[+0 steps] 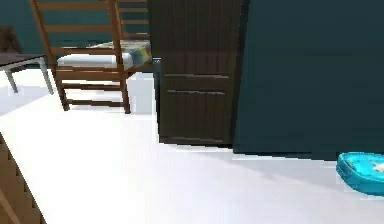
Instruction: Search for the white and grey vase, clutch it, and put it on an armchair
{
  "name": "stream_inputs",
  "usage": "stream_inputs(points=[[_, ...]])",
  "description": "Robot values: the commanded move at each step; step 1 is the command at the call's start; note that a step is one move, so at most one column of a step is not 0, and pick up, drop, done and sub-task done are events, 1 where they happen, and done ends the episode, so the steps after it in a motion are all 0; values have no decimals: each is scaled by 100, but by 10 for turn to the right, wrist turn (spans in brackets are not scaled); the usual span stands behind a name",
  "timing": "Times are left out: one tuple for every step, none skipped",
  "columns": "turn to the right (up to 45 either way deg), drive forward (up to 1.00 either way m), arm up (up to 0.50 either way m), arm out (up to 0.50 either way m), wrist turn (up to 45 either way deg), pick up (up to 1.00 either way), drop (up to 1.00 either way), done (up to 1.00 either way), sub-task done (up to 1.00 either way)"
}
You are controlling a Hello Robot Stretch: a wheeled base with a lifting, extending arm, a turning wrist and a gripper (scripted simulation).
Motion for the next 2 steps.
stream_inputs(points=[[0, 55, 0, 0, 0, 0, 0, 0, 0], [-390, 0, 0, 0, 0, 0, 0, 0, 0]])
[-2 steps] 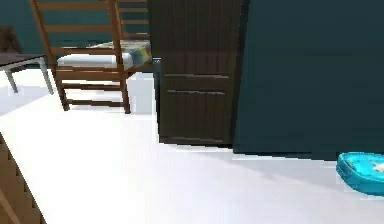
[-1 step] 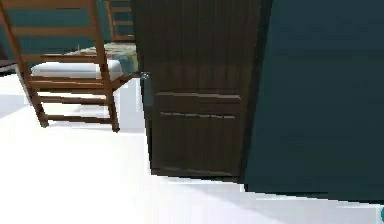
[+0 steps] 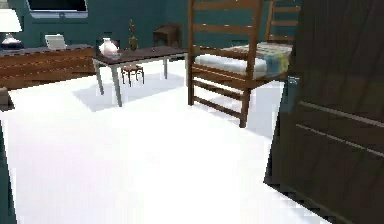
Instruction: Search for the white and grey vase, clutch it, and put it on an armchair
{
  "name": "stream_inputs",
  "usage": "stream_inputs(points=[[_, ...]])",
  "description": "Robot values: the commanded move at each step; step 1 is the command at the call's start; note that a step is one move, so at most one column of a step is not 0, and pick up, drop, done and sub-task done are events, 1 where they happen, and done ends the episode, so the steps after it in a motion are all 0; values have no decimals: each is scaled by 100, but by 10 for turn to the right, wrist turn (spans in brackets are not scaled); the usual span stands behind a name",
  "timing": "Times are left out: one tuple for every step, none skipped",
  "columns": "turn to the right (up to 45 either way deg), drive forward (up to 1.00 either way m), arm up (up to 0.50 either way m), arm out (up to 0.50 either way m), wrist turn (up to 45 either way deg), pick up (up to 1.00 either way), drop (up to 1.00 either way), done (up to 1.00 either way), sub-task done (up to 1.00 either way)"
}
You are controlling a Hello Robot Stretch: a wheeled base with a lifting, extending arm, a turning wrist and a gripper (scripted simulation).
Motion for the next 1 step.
stream_inputs(points=[[0, 25, 0, 0, 0, 0, 0, 0, 0]])
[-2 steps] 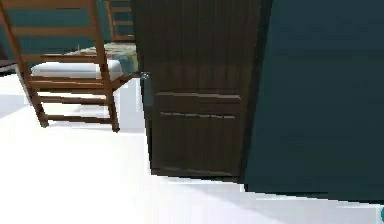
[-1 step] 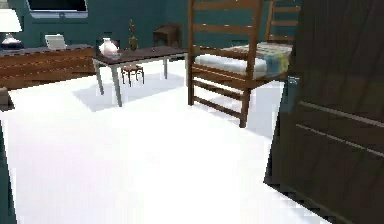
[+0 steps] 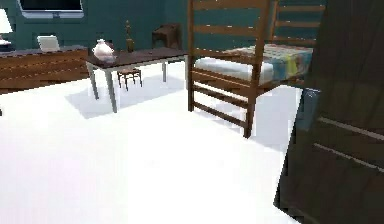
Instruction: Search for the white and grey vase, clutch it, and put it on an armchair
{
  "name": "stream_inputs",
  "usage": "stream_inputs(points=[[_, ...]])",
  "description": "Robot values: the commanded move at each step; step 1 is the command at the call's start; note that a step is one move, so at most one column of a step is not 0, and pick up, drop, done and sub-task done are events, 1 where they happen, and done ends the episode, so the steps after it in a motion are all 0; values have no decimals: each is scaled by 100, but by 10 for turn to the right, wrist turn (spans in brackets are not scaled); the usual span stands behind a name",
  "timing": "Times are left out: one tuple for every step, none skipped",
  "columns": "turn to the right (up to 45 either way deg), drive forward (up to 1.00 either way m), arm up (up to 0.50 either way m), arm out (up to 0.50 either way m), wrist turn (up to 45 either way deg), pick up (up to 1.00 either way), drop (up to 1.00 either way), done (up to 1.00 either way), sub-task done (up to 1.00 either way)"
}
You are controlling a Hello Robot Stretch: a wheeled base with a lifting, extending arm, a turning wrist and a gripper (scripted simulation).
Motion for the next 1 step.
stream_inputs(points=[[-210, 0, 0, 0, 0, 0, 0, 0, 0]])
